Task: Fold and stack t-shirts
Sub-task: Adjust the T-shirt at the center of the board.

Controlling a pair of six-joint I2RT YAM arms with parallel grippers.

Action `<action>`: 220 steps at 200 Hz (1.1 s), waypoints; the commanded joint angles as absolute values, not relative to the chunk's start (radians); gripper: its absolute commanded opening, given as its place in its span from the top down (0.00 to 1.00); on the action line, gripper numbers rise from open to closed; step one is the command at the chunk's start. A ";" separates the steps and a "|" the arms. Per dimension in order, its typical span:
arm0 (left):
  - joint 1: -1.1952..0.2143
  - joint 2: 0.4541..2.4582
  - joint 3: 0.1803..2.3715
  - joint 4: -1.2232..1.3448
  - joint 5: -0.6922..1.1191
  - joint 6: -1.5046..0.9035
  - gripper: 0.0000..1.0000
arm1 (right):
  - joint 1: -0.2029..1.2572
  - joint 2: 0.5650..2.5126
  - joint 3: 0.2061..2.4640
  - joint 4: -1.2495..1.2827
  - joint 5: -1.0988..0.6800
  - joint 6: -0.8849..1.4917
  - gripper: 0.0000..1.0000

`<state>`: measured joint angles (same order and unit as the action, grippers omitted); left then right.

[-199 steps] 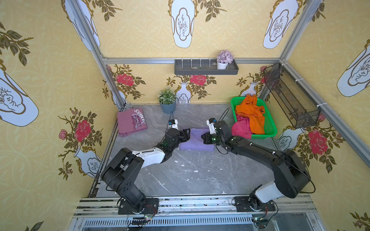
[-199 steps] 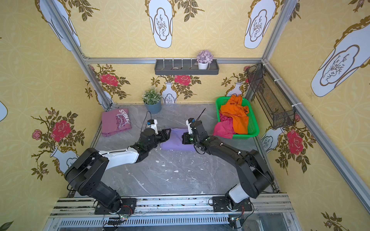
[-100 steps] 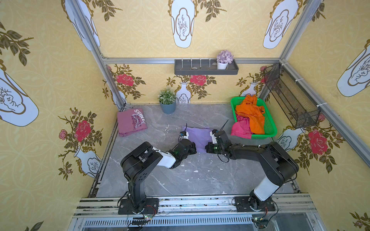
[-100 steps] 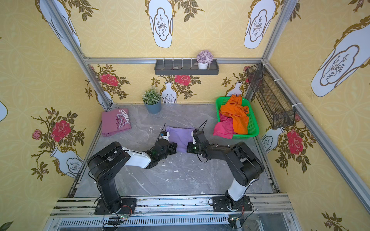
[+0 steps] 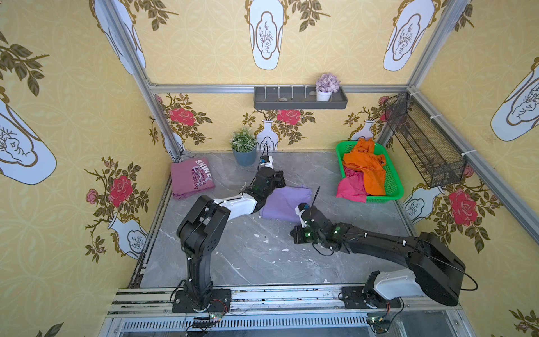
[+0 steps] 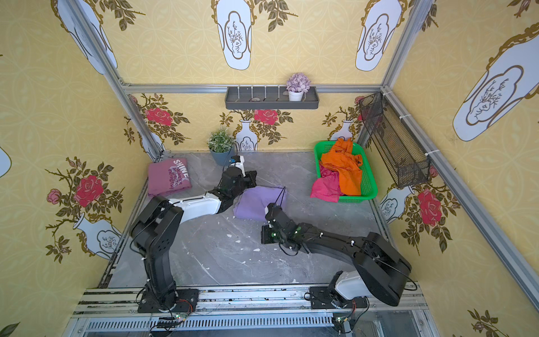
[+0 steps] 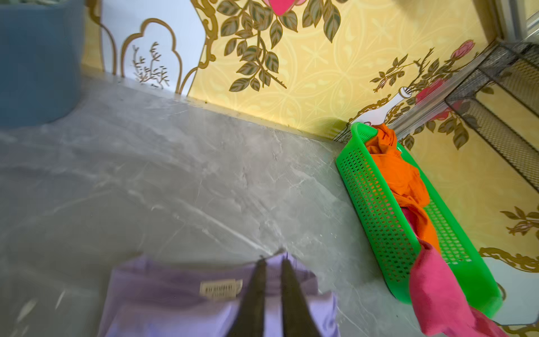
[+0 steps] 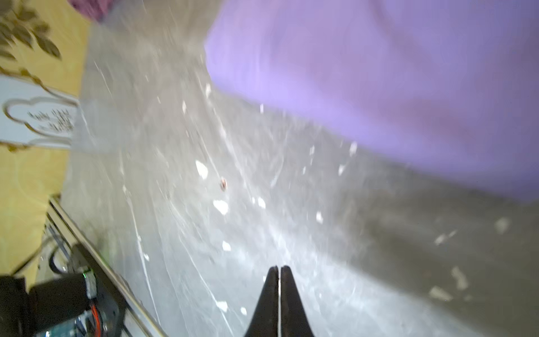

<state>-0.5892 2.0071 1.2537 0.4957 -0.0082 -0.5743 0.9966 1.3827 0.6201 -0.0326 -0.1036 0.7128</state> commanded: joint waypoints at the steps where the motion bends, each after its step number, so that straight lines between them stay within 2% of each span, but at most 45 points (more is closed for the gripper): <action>1: -0.581 2.159 1.426 0.401 0.098 -0.483 1.00 | 1.043 1.391 0.566 0.002 -0.055 0.849 1.00; 42: -0.515 2.398 1.705 0.231 0.133 -0.491 1.00 | 1.056 1.407 0.520 0.033 0.025 0.899 1.00; 74: -0.480 2.423 1.706 0.093 0.091 -0.485 1.00 | 1.005 1.456 0.539 0.067 0.048 0.885 1.00; 139: -0.468 2.170 1.198 0.256 0.074 -0.513 1.00 | 0.808 1.534 0.585 0.086 0.089 0.777 1.00; 184: -0.492 1.913 0.745 0.470 0.098 -0.639 1.00 | 0.667 1.625 0.677 0.151 0.023 0.665 1.00; 207: -0.567 1.767 0.563 0.514 0.067 -0.717 1.00 | 0.632 1.714 0.774 0.170 -0.018 0.632 1.00; 220: -0.671 1.689 0.481 0.534 0.044 -0.780 1.00 | 0.617 1.765 0.829 0.185 -0.041 0.617 1.00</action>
<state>-0.5625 1.7760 0.6010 0.5591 0.0635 -0.6563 0.6365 1.6993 0.7547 0.1299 0.0177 0.6777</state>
